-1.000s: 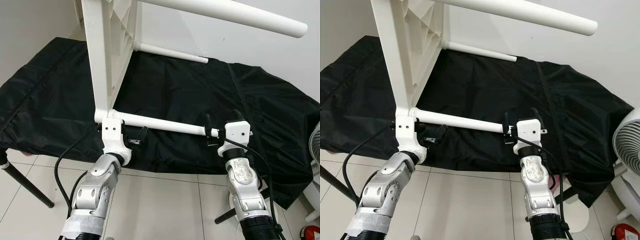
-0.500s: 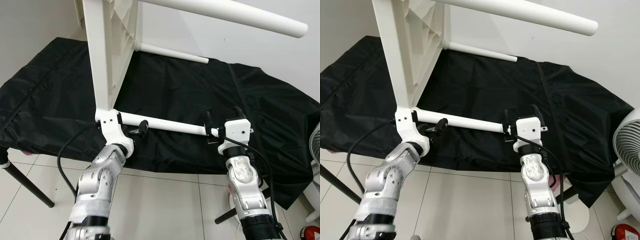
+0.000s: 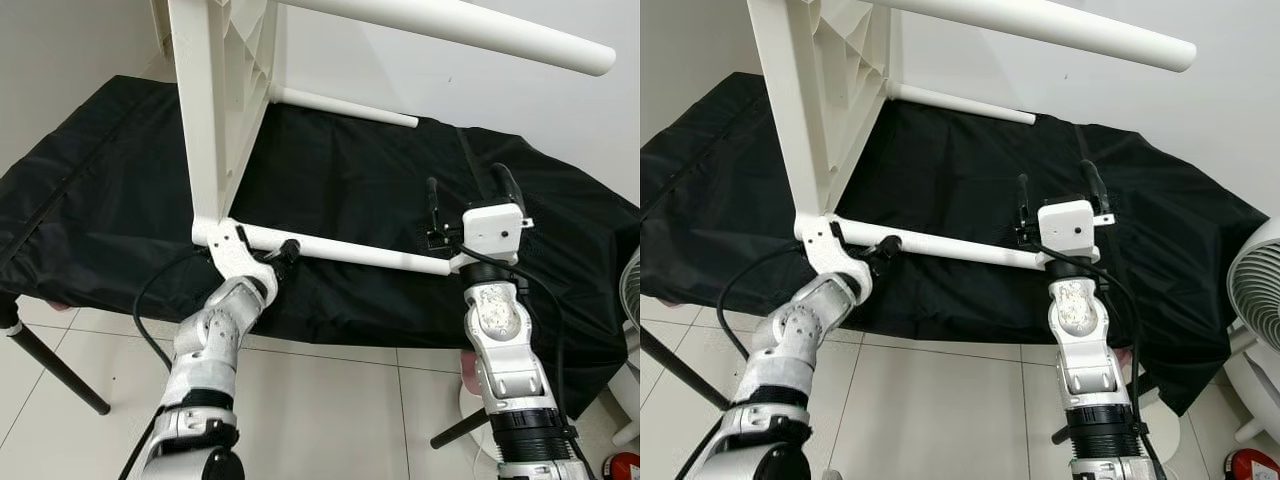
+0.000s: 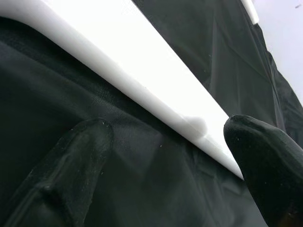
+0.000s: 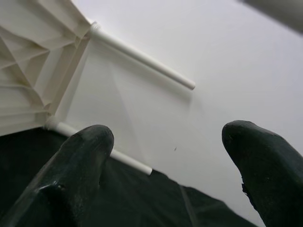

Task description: Building children table

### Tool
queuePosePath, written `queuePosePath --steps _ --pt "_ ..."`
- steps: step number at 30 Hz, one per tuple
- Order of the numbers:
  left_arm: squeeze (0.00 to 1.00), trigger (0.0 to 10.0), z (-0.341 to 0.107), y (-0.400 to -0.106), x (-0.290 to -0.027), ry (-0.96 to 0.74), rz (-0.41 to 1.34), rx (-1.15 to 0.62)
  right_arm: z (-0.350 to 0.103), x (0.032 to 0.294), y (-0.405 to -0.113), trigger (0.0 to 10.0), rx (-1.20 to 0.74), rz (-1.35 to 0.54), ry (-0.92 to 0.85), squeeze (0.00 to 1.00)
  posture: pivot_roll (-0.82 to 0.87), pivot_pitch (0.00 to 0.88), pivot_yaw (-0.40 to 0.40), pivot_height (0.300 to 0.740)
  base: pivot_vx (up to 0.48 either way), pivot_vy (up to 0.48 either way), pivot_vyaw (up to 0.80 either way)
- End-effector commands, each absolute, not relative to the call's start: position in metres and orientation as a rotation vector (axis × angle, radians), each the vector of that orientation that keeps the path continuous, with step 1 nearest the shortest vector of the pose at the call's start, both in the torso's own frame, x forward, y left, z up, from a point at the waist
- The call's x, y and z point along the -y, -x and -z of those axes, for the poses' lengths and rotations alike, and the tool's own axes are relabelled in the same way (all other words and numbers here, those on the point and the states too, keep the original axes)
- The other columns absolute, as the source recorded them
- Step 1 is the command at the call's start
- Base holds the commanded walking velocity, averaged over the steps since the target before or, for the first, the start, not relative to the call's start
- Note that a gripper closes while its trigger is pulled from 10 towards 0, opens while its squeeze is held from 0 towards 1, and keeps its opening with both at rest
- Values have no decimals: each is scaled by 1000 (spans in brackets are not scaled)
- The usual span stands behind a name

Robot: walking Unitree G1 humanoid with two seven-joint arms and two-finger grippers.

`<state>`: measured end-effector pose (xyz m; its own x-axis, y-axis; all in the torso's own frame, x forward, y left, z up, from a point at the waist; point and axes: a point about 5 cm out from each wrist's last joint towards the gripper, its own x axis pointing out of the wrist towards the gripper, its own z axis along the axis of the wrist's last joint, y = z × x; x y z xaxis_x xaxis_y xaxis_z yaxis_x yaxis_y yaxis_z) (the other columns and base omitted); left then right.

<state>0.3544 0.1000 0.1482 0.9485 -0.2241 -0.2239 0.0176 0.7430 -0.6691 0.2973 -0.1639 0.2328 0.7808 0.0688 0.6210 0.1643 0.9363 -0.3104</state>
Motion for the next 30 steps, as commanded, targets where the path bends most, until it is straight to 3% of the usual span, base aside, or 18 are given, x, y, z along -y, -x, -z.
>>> queuePosePath --steps 1,15,30 --pt "0 10000 -144 -356 -98 745 124 -323 -239 164 -295 10000 700 47 400 0 73 93 -49 740 0 0 0" --pt "0 10000 -161 -373 -98 788 113 -288 -259 153 -288 10000 796 22 485 0 71 110 -38 740 0 0 0" --pt "0 10000 -154 -382 -120 815 -18 -273 -302 138 -287 10000 998 14 723 0 67 116 -39 740 0 0 0"
